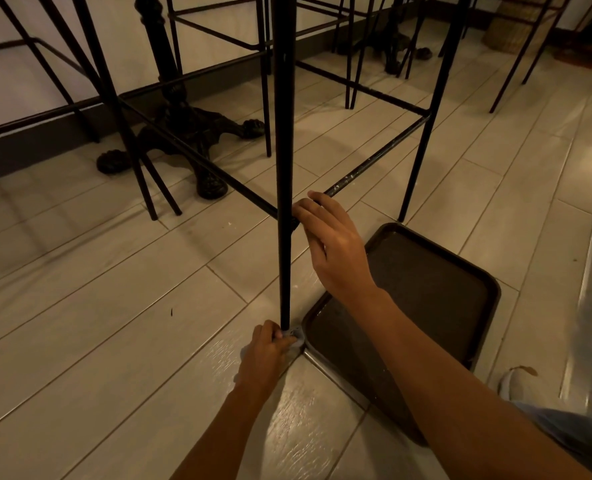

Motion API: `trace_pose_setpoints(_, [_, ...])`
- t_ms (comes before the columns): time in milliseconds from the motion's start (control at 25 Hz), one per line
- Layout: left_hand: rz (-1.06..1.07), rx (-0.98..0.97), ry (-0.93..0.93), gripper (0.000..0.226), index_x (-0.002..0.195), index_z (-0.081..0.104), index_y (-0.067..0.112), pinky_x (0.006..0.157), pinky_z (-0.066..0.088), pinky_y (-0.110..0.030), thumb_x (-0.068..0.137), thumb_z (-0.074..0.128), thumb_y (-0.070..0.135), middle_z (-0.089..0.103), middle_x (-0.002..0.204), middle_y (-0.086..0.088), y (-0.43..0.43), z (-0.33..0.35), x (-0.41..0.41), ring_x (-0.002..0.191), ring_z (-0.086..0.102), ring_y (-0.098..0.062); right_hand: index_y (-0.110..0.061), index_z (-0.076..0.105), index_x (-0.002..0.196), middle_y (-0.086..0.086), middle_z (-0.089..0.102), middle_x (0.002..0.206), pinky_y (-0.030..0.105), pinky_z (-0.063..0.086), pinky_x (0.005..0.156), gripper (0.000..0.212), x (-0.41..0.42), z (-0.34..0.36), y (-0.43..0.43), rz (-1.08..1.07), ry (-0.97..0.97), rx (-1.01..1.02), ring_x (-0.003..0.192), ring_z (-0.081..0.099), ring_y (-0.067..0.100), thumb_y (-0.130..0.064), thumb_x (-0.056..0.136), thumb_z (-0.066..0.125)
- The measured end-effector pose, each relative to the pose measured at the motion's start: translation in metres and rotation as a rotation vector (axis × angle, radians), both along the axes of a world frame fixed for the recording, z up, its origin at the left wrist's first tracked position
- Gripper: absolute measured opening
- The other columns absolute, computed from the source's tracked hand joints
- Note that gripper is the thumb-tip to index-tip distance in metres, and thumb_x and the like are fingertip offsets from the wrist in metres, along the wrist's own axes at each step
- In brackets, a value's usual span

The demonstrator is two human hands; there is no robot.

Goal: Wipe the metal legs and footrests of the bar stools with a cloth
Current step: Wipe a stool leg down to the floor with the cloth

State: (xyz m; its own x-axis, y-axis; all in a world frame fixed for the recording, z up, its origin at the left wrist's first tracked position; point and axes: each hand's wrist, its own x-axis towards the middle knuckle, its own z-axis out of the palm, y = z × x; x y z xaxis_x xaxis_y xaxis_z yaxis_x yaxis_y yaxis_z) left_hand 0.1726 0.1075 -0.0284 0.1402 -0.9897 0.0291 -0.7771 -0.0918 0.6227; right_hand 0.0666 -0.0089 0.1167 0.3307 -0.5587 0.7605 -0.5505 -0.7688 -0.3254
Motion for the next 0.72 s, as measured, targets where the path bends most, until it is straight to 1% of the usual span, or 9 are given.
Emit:
trace_pose_setpoints(40, [0.009, 0.072, 0.009, 0.011, 0.082, 0.052, 0.021, 0.066, 0.04, -0.003, 0.084, 0.063, 0.022, 0.05, 0.094, -0.001, 0.0, -0.005, 0.0, 0.084, 0.054, -0.016, -0.003, 0.063, 0.111, 0.012, 0.065, 0.113, 0.032, 0.037, 0.105, 0.028, 0.0, 0.002, 0.0, 0.01, -0.008, 0.015, 0.119, 0.049, 0.027, 0.005, 0.087, 0.051])
trace_pose_setpoints(160, [0.019, 0.044, 0.01, 0.009, 0.089, 0.059, 0.018, 0.071, 0.044, -0.009, 0.083, 0.064, 0.017, 0.049, 0.093, 0.002, 0.001, -0.002, -0.004, 0.09, 0.05, -0.018, -0.003, 0.062, 0.111, 0.012, 0.065, 0.113, 0.033, 0.038, 0.105, 0.027, 0.002, 0.002, 0.002, 0.015, -0.01, 0.03, 0.119, 0.049, 0.027, 0.003, 0.088, 0.05])
trace_pose_setpoints(200, [0.058, 0.103, 0.017, 0.016, 0.091, 0.061, 0.019, 0.067, 0.045, -0.009, 0.078, 0.07, 0.02, 0.049, 0.091, 0.005, 0.001, -0.005, -0.002, 0.088, 0.05, -0.014, -0.003, 0.063, 0.111, 0.012, 0.065, 0.113, 0.034, 0.038, 0.105, 0.027, 0.001, 0.002, 0.001, 0.022, -0.012, 0.026, 0.119, 0.049, 0.027, 0.003, 0.088, 0.05])
trace_pose_setpoints(280, [-0.033, 0.104, -0.072, 0.033, 0.094, 0.067, 0.03, 0.063, 0.051, -0.018, 0.065, 0.082, 0.024, 0.054, 0.092, 0.003, 0.0, -0.012, 0.0, 0.084, 0.054, -0.014, -0.002, 0.063, 0.111, 0.012, 0.065, 0.113, 0.033, 0.038, 0.105, 0.027, 0.001, 0.001, 0.0, 0.016, -0.017, 0.023, 0.119, 0.05, 0.028, 0.004, 0.087, 0.051])
trace_pose_setpoints(320, [-0.102, 0.081, -0.178, 0.034, 0.099, 0.067, 0.033, 0.065, 0.054, -0.027, 0.069, 0.079, 0.021, 0.056, 0.098, -0.002, -0.001, -0.017, 0.002, 0.088, 0.055, -0.019, -0.002, 0.063, 0.111, 0.012, 0.065, 0.113, 0.033, 0.038, 0.105, 0.027, 0.001, 0.001, 0.0, 0.009, -0.018, 0.024, 0.119, 0.05, 0.028, 0.005, 0.087, 0.052])
trace_pose_setpoints(400, [-0.08, 0.166, -0.171, 0.029, 0.112, 0.061, 0.029, 0.083, 0.048, -0.035, 0.087, 0.057, 0.014, 0.049, 0.118, -0.008, 0.0, -0.014, 0.002, 0.105, 0.046, -0.026, -0.002, 0.063, 0.111, 0.013, 0.065, 0.113, 0.033, 0.038, 0.105, 0.028, 0.001, 0.002, 0.0, 0.013, -0.014, 0.031, 0.119, 0.05, 0.028, 0.007, 0.086, 0.052])
trace_pose_setpoints(480, [-0.05, 0.119, -0.11, 0.026, 0.112, 0.061, 0.023, 0.085, 0.044, -0.032, 0.091, 0.048, 0.012, 0.046, 0.119, -0.007, 0.002, -0.016, -0.002, 0.105, 0.045, -0.024, -0.002, 0.063, 0.111, 0.012, 0.065, 0.113, 0.032, 0.037, 0.106, 0.028, 0.002, 0.001, 0.0, 0.003, -0.013, 0.035, 0.119, 0.049, 0.028, 0.006, 0.086, 0.052])
trace_pose_setpoints(600, [-0.001, -0.033, -0.049, 0.011, 0.092, 0.057, 0.014, 0.068, 0.04, -0.019, 0.089, 0.055, 0.025, 0.052, 0.101, -0.003, 0.008, -0.011, -0.01, 0.085, 0.052, -0.016, -0.003, 0.063, 0.111, 0.012, 0.065, 0.113, 0.029, 0.035, 0.107, 0.029, 0.002, 0.001, 0.001, 0.0, -0.018, 0.024, 0.119, 0.049, 0.027, 0.007, 0.086, 0.053])
trace_pose_setpoints(720, [0.051, -0.034, -0.08, 0.02, 0.083, 0.049, 0.016, 0.059, 0.035, -0.016, 0.087, 0.057, 0.034, 0.049, 0.09, -0.003, 0.004, -0.011, -0.012, 0.075, 0.053, -0.012, -0.003, 0.063, 0.111, 0.012, 0.065, 0.112, 0.028, 0.034, 0.107, 0.028, 0.002, 0.002, 0.001, 0.005, -0.013, 0.026, 0.119, 0.048, 0.026, 0.006, 0.086, 0.052])
